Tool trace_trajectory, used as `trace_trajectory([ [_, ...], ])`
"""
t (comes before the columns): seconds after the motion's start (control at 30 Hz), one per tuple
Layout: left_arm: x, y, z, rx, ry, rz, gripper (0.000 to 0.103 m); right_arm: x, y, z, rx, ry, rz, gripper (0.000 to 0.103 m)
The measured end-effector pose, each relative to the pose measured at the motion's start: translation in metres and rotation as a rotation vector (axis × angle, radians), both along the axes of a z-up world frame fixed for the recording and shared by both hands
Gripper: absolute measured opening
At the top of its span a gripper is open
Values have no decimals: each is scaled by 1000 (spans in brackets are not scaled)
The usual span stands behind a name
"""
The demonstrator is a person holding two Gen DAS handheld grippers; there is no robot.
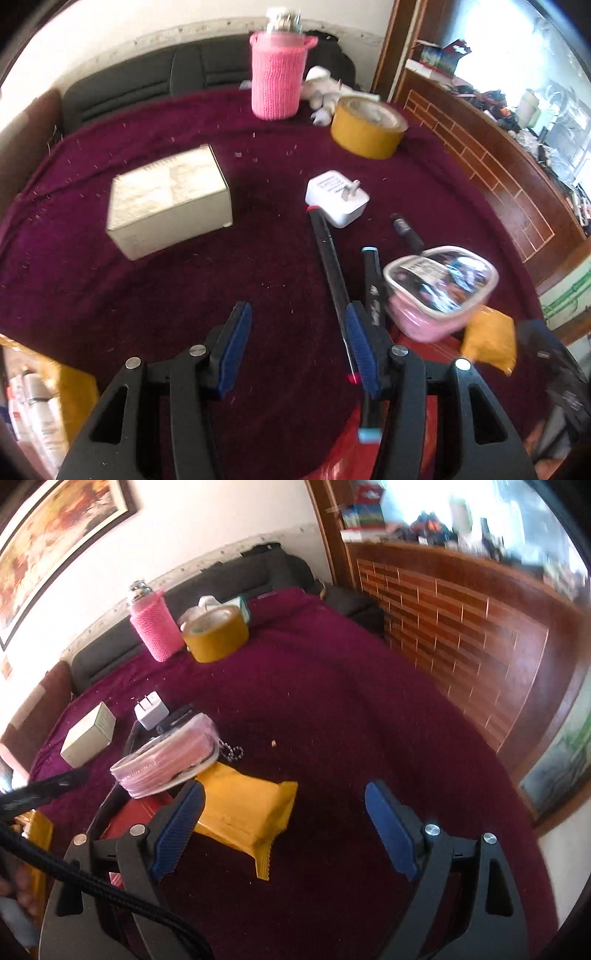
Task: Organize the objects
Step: 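Grasp the black marker with red tip from the pile with the left gripper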
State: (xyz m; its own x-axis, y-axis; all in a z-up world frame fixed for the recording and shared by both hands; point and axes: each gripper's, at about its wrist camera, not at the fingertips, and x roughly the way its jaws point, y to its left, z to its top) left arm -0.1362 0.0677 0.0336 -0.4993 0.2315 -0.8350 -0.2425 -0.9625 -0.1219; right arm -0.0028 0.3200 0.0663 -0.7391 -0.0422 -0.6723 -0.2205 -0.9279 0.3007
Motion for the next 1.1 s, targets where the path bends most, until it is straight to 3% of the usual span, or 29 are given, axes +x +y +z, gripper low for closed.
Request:
trace_trajectory([
  [0.17,-21,3,-15,77,-11,32,49,7,13,6,0,32,-60,89],
  [0.37,-31,25,-21,-28,6,11,48,-2,23,-2,-42,-16,-66,89],
  [0.4,-29,29,-20,-65,3,-8,45,-1,23,-3,-47,-18,-66,89],
  [0.43,-26,29,-18,-83,6,-21,25,-2,24,-3,-50,-18,-66,89],
  [0.47,-24,28,-17,-86,4,-28,12,-3,24,-4,-51,-17,-65,89],
  [0.57,-19,14,-15,-131,34,-24,11,-4,23,-6,-49,-21,-60,89],
  [0.77,16,-54,4,-26,21,52,11,-5,20,-8,-13,-23,-51,89],
  [0.93,77,-101,45,129,85,75,11,-8,16,-12,12,-47,-42,89],
  [1.1,128,-125,73,194,184,55,11,-5,6,-9,67,-12,-34,89],
])
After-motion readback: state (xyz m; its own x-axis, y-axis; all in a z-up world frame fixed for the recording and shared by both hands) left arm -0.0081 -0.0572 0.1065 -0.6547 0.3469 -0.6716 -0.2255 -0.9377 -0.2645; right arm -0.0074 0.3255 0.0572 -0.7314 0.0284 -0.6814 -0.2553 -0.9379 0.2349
